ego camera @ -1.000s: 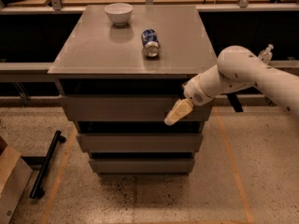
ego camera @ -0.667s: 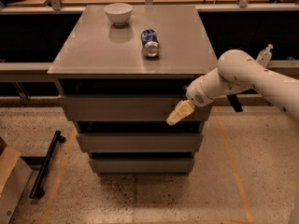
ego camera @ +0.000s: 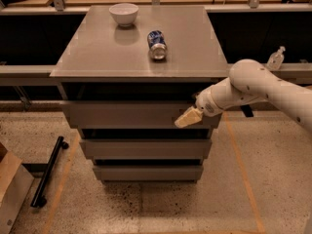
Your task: Open top drawer
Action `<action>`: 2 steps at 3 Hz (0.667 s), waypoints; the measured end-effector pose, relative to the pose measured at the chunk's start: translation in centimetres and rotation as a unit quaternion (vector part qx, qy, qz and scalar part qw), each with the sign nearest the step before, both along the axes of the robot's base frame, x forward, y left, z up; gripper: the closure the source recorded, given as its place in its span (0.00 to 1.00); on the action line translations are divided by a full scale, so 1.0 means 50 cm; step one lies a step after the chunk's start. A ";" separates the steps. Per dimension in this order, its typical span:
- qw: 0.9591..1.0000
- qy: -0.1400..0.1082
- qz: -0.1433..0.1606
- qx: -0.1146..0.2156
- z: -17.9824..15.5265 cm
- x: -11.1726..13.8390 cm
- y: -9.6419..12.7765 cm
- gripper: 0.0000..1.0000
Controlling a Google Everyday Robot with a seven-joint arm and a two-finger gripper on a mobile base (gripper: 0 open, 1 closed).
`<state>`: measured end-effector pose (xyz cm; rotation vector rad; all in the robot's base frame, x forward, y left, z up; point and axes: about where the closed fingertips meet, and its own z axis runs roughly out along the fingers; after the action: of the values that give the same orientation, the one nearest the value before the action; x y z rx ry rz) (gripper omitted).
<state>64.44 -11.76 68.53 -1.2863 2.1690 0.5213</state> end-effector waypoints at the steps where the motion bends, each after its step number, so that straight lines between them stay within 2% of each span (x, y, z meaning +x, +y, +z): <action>1: 1.000 0.001 0.000 0.001 0.011 -0.002 0.000 0.62; 2: 1.000 0.001 0.000 0.001 0.017 -0.002 0.000 0.85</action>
Offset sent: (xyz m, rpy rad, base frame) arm -0.1240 -0.0024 0.0253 -0.0295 0.1603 0.0512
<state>64.35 -11.75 69.39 -1.2850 2.1698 0.5240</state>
